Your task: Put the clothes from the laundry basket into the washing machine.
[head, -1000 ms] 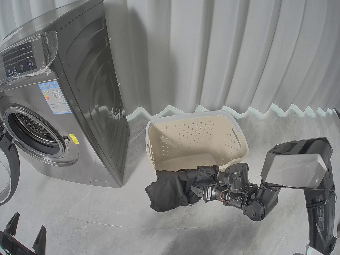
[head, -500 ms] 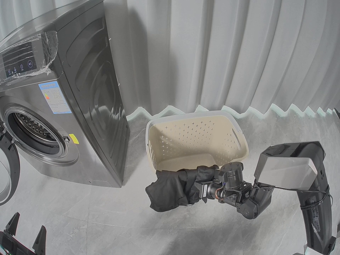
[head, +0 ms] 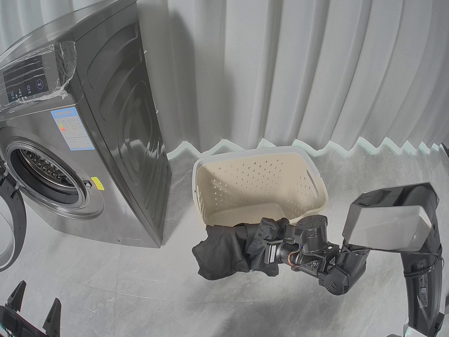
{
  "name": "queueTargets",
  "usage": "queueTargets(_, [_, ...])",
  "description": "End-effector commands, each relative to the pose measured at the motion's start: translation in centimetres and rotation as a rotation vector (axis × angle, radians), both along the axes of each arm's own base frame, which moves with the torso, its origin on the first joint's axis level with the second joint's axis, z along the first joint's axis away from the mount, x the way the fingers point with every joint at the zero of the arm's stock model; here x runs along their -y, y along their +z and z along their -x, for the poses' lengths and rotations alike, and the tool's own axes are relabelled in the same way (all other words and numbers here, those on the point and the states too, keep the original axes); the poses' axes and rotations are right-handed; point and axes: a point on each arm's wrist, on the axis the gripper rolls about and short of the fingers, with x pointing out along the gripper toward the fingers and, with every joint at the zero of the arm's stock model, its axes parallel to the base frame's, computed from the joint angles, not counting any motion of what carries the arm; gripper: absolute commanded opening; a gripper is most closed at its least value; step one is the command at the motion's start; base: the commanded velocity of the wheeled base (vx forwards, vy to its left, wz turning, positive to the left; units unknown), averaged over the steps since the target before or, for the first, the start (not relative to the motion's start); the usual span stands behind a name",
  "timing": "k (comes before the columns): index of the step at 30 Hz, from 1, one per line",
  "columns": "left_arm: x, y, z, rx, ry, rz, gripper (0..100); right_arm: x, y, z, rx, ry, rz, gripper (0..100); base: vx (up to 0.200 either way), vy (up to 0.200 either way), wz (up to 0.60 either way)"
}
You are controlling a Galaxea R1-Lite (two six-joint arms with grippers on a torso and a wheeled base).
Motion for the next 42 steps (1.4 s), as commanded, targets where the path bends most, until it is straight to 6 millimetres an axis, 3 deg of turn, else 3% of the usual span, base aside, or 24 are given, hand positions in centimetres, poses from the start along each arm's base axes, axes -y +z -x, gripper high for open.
queueTargets(1, [0.0, -0.4, 0.0, 0.002, 0.0, 0.001, 100, 0.4, 3.8, 2.2, 0.061, 0.023, -0.041, 0, 0.0, 0.0, 0.0])
queueTargets(7, [0.0, -0.4, 0.0, 0.002, 0.0, 0.001, 100, 1.2, 5.2, 3.5, 0.099, 0.024, -0.064, 0, 0.0, 0.0, 0.0])
queueTargets(15, [0.0, -0.4, 0.0, 0.002, 0.0, -0.001, 100, 1.7, 8.5, 4.9, 0.191, 0.038, -0.125, 0, 0.0, 0.0, 0.0])
queueTargets(20, [0.0, -0.4, 0.0, 0.002, 0.0, -0.002, 100, 2.0, 7.9, 5.4, 0.158, 0.038, -0.102, 0, 0.0, 0.0, 0.0])
queueTargets(23, [0.0, -0.4, 0.0, 0.002, 0.0, 0.001, 100, 2.2, 4.8, 4.6, 0.092, 0.025, -0.044, 0, 0.0, 0.0, 0.0])
queueTargets(26, [0.0, -0.4, 0.0, 0.002, 0.0, 0.001, 100, 2.4, 3.5, 4.1, 0.06, 0.013, -0.022, 0, 0.0, 0.0, 0.0])
queueTargets(27, [0.0, -0.4, 0.0, 0.002, 0.0, -0.001, 100, 2.4, 3.0, 3.9, 0.048, 0.01, -0.015, 100, 0.0, 0.0, 0.0])
queueTargets(35, [0.0, -0.4, 0.0, 0.002, 0.0, -0.001, 100, 2.9, -0.3, 2.6, -0.012, -0.008, 0.054, 100, 0.0, 0.0, 0.0])
queueTargets(42, [0.0, -0.4, 0.0, 0.002, 0.0, -0.001, 100, 3.2, -0.5, 0.2, -0.044, -0.037, 0.09, 100, 0.0, 0.0, 0.0])
